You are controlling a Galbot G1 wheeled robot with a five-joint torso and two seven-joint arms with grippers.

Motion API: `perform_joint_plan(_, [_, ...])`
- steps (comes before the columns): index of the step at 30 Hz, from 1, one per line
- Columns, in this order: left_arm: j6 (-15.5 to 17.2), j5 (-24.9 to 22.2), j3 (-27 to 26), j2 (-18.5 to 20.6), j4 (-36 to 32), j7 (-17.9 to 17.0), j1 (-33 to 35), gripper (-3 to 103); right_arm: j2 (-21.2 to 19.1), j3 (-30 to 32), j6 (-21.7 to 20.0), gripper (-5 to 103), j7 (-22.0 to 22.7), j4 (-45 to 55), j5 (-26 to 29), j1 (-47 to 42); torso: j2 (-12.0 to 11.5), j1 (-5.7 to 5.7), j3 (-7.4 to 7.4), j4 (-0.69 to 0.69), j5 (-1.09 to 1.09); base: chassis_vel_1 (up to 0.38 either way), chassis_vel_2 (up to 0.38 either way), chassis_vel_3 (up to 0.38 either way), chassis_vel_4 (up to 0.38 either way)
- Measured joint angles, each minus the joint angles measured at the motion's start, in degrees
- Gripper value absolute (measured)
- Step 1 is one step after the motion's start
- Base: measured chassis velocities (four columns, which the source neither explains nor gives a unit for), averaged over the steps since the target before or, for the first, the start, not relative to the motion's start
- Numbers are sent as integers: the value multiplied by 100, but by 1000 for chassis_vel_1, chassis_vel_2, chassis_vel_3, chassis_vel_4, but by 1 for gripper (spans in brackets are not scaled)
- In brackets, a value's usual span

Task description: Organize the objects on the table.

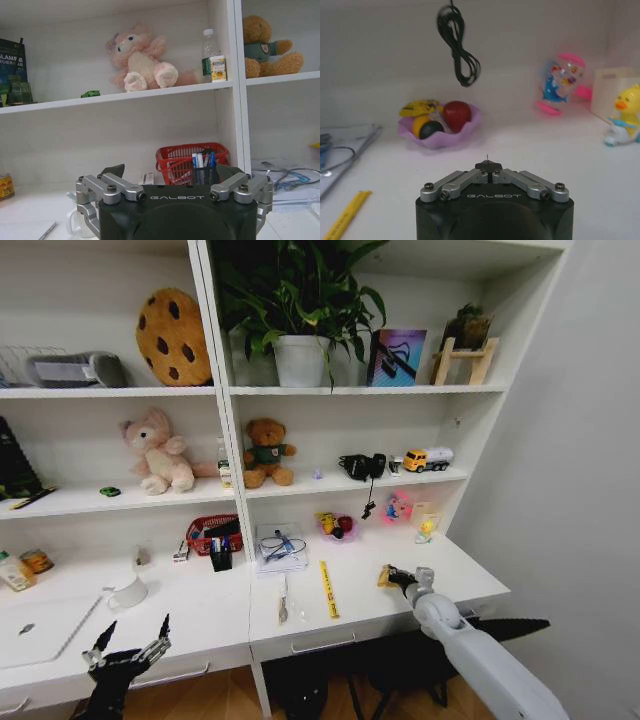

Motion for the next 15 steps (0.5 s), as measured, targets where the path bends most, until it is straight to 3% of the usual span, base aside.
perform_joint_plan(1, [0, 0, 0, 0, 0, 0, 0, 100, 0, 0, 0, 0, 0, 0, 0, 0, 0, 0, 0, 0, 0, 0, 0, 0, 0])
perform_joint_plan(3, [0, 0, 0, 0, 0, 0, 0, 100, -140, -195, 95, 0, -616, -64, -230, 497, 0, 0, 0, 0, -1, 0, 0, 0, 0])
perform_joint_plan(9, [0, 0, 0, 0, 0, 0, 0, 100, -63, -815, 274, 0, -907, -740, -438, 1573, 0, 1, 0, 2, -3, 0, 0, 0, 0])
perform_joint_plan(11, [0, 0, 0, 0, 0, -1, 0, 100, 162, -1269, 438, 0, -941, -1384, -643, 2214, 0, 1, 1, 2, -1, 0, 0, 0, 0])
perform_joint_plan(15, [0, 0, 0, 0, 0, 0, 0, 100, 465, -1613, 539, 0, -968, -2109, -776, 2727, 0, 1, 1, 3, 0, 0, 0, 0, 0])
